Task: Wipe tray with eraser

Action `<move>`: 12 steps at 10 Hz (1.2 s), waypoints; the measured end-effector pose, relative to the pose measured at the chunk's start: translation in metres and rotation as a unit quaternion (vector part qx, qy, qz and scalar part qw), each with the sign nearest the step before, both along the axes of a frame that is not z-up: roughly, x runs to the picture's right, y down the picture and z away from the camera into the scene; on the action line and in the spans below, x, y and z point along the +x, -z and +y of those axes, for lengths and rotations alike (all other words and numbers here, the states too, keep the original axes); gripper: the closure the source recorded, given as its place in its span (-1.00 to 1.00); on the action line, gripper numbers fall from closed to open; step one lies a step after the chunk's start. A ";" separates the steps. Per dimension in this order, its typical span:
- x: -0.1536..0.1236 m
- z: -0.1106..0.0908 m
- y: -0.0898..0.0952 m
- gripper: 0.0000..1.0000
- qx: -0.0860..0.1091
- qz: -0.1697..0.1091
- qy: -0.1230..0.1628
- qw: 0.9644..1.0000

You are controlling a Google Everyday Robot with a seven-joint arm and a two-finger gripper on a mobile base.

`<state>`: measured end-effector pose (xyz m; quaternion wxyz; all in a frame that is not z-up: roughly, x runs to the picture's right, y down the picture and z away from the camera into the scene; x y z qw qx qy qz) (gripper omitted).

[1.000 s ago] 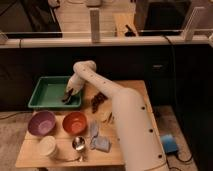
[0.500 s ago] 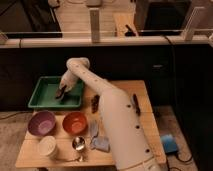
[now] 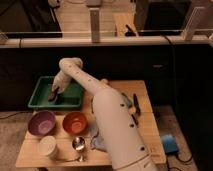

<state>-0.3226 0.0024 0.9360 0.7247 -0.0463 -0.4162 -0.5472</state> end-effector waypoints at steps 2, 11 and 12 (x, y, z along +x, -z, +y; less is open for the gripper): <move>0.012 0.008 0.001 0.42 -0.002 0.004 -0.001 1.000; 0.057 0.017 -0.005 1.00 0.006 0.041 -0.017 0.999; 0.058 0.017 -0.005 1.00 0.006 0.041 -0.018 0.999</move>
